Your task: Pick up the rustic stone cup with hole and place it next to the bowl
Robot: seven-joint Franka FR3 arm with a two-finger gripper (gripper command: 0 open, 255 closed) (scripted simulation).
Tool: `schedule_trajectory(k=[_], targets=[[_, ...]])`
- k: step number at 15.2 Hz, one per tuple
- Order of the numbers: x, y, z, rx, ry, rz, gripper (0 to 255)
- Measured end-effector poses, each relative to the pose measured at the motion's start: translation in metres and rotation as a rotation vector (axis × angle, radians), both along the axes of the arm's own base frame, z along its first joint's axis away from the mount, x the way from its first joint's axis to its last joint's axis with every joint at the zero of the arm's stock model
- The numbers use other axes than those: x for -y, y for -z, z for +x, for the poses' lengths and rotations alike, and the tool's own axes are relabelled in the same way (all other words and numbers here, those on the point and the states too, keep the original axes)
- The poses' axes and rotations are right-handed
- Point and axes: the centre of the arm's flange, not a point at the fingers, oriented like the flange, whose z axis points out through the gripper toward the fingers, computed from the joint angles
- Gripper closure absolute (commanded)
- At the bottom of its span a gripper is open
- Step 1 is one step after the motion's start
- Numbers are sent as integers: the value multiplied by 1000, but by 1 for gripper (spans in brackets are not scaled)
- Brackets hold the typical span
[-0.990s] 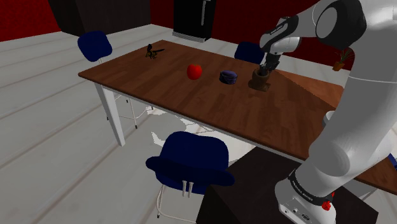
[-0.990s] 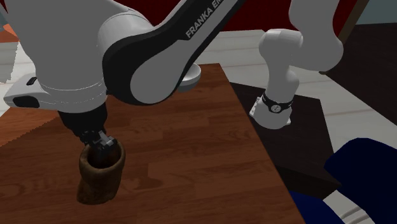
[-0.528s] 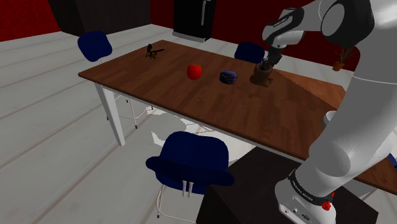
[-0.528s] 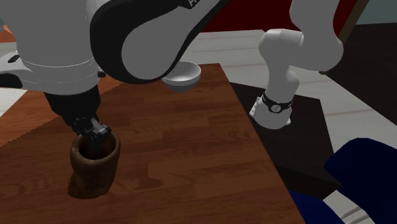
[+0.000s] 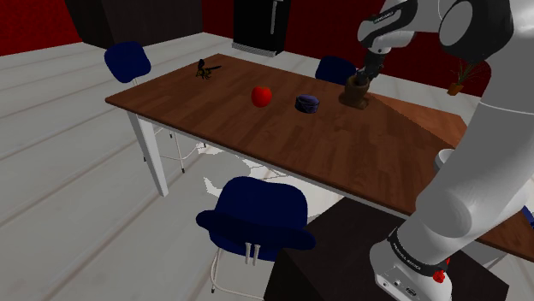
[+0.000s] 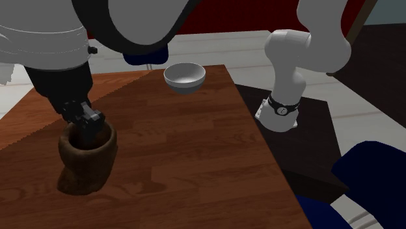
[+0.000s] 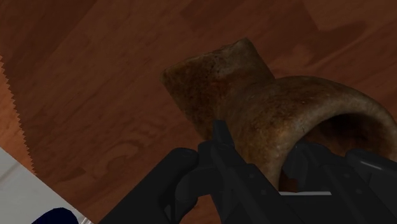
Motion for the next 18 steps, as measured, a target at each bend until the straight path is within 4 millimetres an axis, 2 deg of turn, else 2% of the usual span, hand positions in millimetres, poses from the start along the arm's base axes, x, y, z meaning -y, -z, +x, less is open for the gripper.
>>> schedule_trajectory(k=[18], targets=[[0, -96, 1, 0, 0, 0, 255]])
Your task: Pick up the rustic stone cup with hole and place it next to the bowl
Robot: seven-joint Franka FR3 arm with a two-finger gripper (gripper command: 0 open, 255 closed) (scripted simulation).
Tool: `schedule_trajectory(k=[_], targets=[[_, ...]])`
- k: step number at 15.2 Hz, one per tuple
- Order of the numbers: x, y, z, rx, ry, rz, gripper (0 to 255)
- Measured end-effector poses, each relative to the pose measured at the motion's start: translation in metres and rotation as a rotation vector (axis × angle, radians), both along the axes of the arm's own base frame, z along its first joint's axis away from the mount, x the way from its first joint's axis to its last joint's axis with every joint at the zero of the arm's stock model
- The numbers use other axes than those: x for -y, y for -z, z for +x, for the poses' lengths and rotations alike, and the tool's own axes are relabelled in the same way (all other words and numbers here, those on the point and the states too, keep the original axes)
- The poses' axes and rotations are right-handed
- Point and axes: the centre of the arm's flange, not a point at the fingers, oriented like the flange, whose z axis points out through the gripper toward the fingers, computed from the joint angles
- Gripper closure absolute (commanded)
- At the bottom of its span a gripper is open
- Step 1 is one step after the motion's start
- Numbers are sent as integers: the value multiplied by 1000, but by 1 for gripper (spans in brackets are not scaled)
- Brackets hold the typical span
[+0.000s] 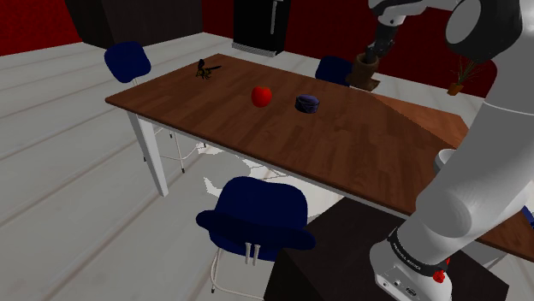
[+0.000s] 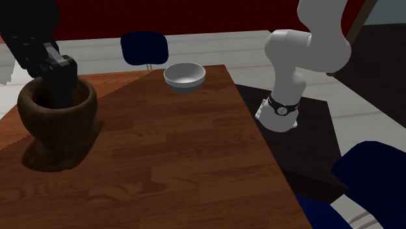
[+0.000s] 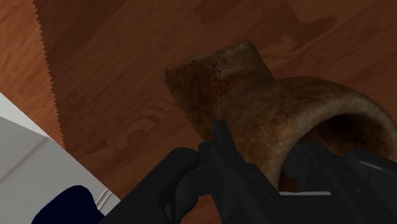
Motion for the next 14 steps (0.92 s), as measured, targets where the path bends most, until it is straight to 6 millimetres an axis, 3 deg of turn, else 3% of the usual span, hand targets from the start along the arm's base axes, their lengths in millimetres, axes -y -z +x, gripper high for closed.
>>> schedule_trajectory(k=[7, 14], targets=[[-2, -33, -6, -1, 0, 0, 255], [-8, -37, -92, 0, 1, 0, 255]])
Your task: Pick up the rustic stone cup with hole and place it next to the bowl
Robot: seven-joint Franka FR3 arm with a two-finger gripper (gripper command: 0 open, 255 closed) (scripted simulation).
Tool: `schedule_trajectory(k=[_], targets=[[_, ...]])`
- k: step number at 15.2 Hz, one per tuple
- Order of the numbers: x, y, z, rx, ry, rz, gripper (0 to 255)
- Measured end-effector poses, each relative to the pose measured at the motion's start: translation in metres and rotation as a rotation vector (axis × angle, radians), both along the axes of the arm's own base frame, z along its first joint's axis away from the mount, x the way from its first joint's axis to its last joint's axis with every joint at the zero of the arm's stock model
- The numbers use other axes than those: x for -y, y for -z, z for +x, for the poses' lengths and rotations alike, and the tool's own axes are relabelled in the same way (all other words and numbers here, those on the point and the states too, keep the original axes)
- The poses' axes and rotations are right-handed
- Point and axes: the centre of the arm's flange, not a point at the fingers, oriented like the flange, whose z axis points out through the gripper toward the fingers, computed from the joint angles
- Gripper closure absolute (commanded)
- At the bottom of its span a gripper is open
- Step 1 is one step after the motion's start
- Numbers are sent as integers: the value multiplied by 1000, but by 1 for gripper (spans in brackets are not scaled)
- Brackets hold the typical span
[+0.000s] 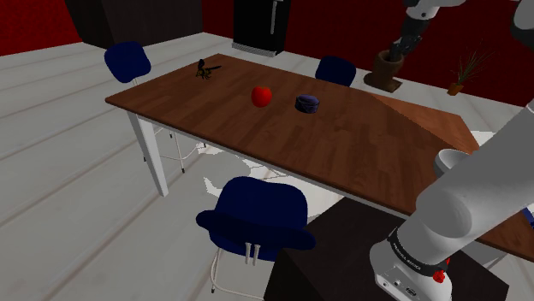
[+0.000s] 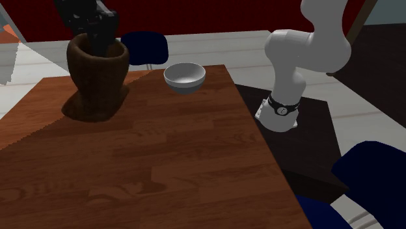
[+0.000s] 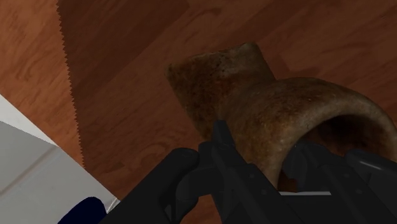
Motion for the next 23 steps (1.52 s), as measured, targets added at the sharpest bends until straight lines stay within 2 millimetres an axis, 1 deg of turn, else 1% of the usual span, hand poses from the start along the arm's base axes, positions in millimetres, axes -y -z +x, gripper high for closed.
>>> schedule_trajectory(k=[3, 9, 13, 17, 19, 20, 21, 23], targets=[[-5, 0, -36, 0, 1, 0, 255], [-12, 1, -119, 0, 0, 0, 255], [-16, 0, -169, 0, 0, 0, 255], [-22, -1, -224, 1, 0, 0, 255], [-25, 1, -246, 1, 0, 0, 255], [-26, 3, -262, 1, 0, 0, 255], [-28, 1, -274, 1, 0, 0, 255], [-26, 0, -301, 1, 0, 0, 255]])
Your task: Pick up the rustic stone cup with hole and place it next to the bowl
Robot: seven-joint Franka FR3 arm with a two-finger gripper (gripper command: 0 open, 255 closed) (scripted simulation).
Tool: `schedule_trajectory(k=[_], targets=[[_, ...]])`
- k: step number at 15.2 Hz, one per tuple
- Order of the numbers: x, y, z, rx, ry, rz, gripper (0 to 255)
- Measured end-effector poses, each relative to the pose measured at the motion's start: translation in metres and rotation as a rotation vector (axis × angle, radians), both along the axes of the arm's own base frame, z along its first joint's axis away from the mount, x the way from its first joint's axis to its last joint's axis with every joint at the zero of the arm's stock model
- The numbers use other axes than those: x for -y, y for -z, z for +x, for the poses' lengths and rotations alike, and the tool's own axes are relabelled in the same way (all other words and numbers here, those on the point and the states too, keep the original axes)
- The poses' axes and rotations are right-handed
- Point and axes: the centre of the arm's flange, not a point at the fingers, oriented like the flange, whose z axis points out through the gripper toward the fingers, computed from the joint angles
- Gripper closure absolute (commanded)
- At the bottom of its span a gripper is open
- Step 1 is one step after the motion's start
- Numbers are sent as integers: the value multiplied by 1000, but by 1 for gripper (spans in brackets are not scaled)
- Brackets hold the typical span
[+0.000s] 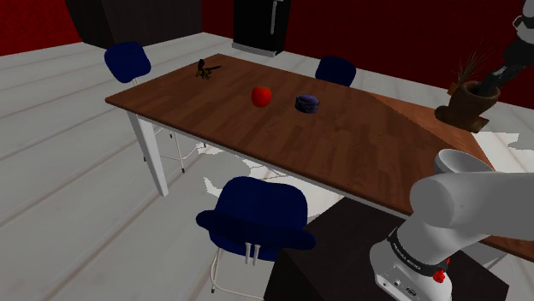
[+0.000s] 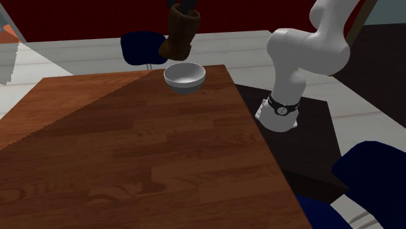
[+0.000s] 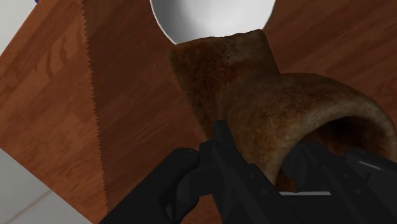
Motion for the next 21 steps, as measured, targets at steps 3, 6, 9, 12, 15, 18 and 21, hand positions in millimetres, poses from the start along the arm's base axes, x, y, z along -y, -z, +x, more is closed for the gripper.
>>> schedule_trajectory(k=[3, 6, 9, 12, 15, 18, 21], targets=[[-3, 1, -40, 0, 0, 0, 255], [-11, 3, -79, 0, 0, 0, 255], [-13, 2, -119, 1, 0, -1, 255], [-15, 2, -157, 1, 1, 0, 255], [-20, 0, -195, 1, 0, -1, 255], [-25, 0, -237, 1, 0, -1, 255], [-26, 0, -275, 1, 0, 0, 255]])
